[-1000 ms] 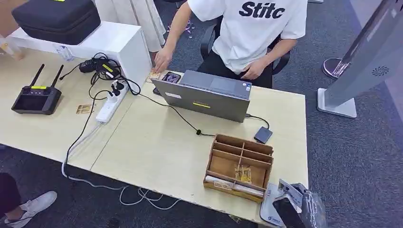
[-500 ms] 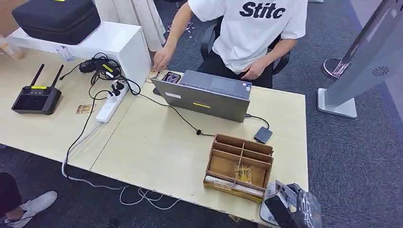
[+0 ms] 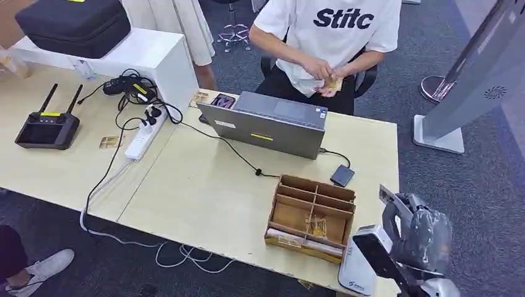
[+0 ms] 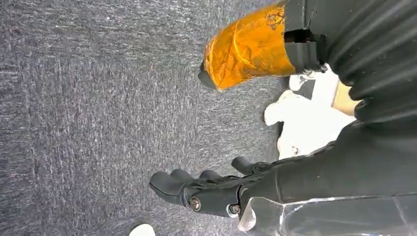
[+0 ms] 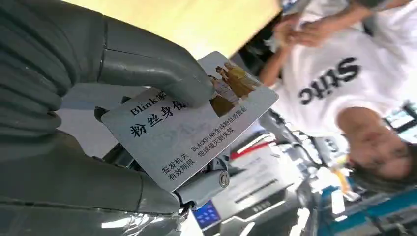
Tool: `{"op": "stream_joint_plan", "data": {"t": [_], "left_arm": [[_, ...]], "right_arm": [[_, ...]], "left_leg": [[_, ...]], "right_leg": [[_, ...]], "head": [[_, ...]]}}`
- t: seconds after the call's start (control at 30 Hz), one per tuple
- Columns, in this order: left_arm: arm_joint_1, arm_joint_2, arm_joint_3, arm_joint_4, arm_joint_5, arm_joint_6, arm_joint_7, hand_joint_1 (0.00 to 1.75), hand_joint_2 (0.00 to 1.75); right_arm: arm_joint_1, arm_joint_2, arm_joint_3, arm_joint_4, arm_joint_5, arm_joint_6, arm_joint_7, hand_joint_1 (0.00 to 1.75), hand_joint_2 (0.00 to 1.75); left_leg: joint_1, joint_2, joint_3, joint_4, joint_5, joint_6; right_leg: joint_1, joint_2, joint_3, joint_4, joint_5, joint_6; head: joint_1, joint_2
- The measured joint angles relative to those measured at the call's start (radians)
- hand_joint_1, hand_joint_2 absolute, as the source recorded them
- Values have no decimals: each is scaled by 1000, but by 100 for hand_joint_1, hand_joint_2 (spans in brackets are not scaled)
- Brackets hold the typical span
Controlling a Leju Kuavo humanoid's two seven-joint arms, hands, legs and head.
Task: Pass the card to the sensor for recognition and then transmit it.
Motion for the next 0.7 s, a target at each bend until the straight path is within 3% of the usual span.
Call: {"op": "stream_joint_plan", "data": {"t": [0.17,0.27,0.37,0.53,0.57,0.7], "left_arm": [[0,2,0,0,-9,-2,-3,0,175],[-3,6,0,0,-26,-6,-7,0,175],[-15,13,-5,0,-47,-20,-10,0,175],[-27,26,-27,0,-77,-37,-11,0,175],[-27,27,-32,0,-80,-37,-11,0,175],[-28,32,-47,0,-85,-37,-11,0,175]], "right_arm": [[-48,0,72,-26,10,25,17,175,175],[-127,0,128,6,16,110,54,175,175],[-250,7,187,109,-35,208,110,175,175],[-466,45,227,345,-29,229,188,175,175],[-502,55,232,392,-24,232,199,103,175],[-579,76,233,485,-21,232,210,103,175]], "left_leg": [[0,0,-1,0,0,0],[0,3,-1,0,0,0],[0,2,-2,0,3,-1],[0,0,-5,0,8,-2],[0,0,-5,0,8,-2],[0,1,-5,0,8,-2]], "right_leg": [[0,0,0,1,0,0],[0,2,-1,1,1,-1],[0,2,-2,1,4,-1],[0,1,-5,1,6,-2],[0,1,-5,1,7,-2],[0,1,-5,1,8,-3]], "head": [[0,0],[0,0],[0,0],[1,0],[0,0],[0,0]]}}
